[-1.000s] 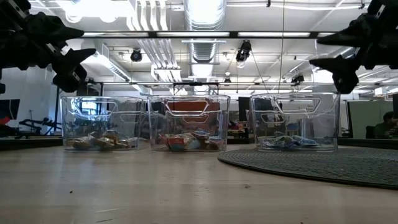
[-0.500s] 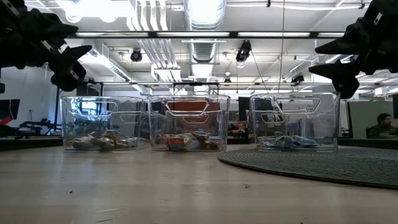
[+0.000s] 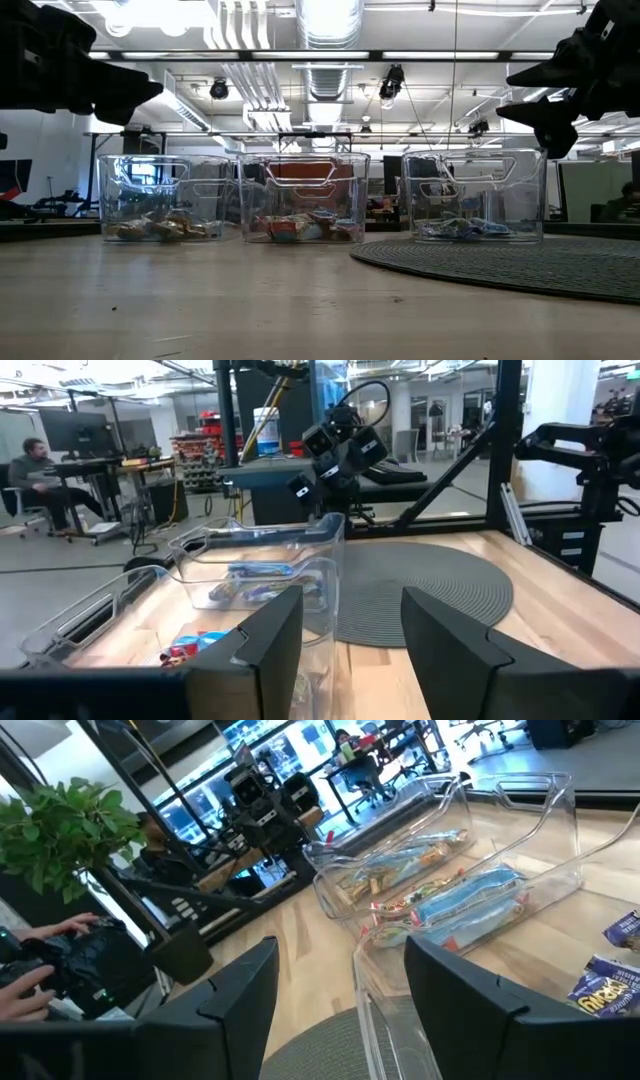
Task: Pick and place Granola Bars by type
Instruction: Return to Home Position
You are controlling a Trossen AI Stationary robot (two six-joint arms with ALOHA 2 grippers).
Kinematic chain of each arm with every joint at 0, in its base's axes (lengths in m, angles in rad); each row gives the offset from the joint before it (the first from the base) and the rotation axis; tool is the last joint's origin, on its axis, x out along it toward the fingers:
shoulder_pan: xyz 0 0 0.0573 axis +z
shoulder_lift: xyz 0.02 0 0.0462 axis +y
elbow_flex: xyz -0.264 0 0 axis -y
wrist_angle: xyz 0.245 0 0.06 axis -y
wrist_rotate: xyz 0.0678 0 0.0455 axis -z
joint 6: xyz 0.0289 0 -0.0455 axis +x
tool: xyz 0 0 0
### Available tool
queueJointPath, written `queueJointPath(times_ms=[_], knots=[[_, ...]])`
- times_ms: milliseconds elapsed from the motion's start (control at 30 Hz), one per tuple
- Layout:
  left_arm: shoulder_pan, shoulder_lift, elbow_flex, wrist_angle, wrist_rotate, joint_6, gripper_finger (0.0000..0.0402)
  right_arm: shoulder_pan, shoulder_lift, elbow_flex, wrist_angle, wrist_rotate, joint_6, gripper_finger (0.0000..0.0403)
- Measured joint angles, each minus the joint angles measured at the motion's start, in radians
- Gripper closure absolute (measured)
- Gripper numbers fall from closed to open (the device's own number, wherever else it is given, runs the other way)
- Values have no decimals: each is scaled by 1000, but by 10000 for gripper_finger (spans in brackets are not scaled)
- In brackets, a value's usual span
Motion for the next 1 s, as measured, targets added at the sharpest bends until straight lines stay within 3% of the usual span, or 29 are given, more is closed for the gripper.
queueJointPath(times_ms=[400,1000], knots=[[1,0,0,15,-9,-101,246,0,0,0,0,0,0,195],[1,3,3,22,-10,-108,246,0,0,0,0,0,0,195]])
